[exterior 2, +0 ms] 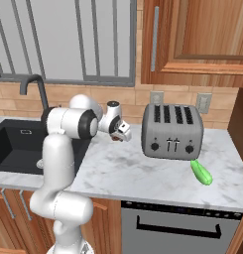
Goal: Place the beer on the top shelf of the fridge to keep it out of children's reach, and place the corn and mushroom on lower shelves for easy access.
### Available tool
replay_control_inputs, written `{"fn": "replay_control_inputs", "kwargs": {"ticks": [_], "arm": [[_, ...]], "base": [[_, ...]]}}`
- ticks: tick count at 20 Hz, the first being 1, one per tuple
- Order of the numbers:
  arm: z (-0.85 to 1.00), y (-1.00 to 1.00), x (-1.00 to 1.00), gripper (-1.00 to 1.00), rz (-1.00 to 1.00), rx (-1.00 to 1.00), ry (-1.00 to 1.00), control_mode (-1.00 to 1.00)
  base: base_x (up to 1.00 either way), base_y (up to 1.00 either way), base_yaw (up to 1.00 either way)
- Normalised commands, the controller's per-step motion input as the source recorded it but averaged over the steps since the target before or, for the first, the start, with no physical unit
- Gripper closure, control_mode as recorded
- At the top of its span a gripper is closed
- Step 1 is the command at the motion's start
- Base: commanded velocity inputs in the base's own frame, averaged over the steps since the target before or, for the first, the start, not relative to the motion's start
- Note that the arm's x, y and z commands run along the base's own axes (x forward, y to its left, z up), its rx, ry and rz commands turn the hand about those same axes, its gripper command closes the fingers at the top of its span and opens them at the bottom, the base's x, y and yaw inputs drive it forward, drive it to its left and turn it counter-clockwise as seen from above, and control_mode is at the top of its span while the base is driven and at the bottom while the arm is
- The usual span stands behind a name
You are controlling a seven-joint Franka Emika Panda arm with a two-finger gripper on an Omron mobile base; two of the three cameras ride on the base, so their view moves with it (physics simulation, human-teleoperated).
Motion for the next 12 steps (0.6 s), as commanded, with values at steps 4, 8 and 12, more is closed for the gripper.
{"fn": "replay_control_inputs", "kwargs": {"ticks": [4, 8, 12], "arm": [[0.05, 0.03, -0.30, 1.00, 0.00, 0.00, -0.03, -1.00], [0.54, 0.00, -0.80, 1.00, 0.00, 0.00, -0.20, -1.00], [0.81, 0.00, -1.00, 1.00, 0.02, 0.00, -0.29, -1.00]], "base": [[0.00, 0.00, 0.00], [0.00, 0.00, 0.00], [0.00, 0.00, 0.00]]}}
